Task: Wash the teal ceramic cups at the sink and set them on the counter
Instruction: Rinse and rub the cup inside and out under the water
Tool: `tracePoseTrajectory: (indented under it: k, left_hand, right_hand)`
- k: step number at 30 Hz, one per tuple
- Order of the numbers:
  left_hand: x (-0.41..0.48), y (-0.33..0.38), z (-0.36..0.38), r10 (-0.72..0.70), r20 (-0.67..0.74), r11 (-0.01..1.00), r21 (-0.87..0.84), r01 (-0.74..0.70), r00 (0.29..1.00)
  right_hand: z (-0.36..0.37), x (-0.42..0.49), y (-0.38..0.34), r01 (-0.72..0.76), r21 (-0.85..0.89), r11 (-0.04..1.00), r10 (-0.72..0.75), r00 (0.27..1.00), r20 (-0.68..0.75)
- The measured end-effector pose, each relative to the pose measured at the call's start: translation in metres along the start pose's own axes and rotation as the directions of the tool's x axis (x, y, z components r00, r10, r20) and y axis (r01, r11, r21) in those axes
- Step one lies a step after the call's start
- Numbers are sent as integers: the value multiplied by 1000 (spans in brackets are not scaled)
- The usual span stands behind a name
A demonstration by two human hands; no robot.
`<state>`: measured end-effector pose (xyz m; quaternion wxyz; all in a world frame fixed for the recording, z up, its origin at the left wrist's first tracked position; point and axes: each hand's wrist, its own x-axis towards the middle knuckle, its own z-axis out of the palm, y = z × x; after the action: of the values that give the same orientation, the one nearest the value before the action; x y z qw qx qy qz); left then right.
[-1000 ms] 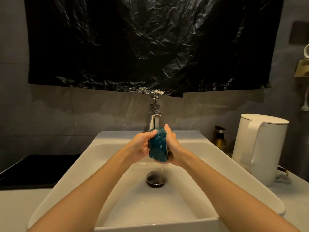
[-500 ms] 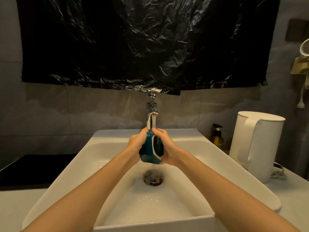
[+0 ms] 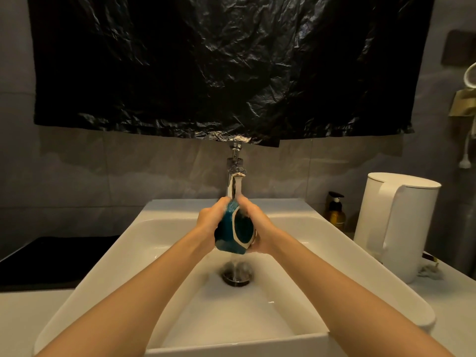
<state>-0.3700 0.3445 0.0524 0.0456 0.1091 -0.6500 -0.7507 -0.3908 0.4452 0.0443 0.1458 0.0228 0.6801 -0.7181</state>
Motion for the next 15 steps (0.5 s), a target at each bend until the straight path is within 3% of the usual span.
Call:
tracePoseTrajectory:
  k: [4, 12, 15]
  left_hand:
    - [1, -2, -7, -12, 24, 1000, -13, 13, 1000]
    - [3, 6, -24, -35, 210, 999, -33, 43, 977]
    - [1, 6, -22, -48, 246, 996, -65, 66, 968]
  right_hand:
    - [-15, -4, 0, -58, -34, 998, 61, 992, 113]
    - [-34, -9, -1, -15, 199, 980, -45, 954, 296]
    - [-30, -12, -2, 1, 163, 987, -44, 964, 261]
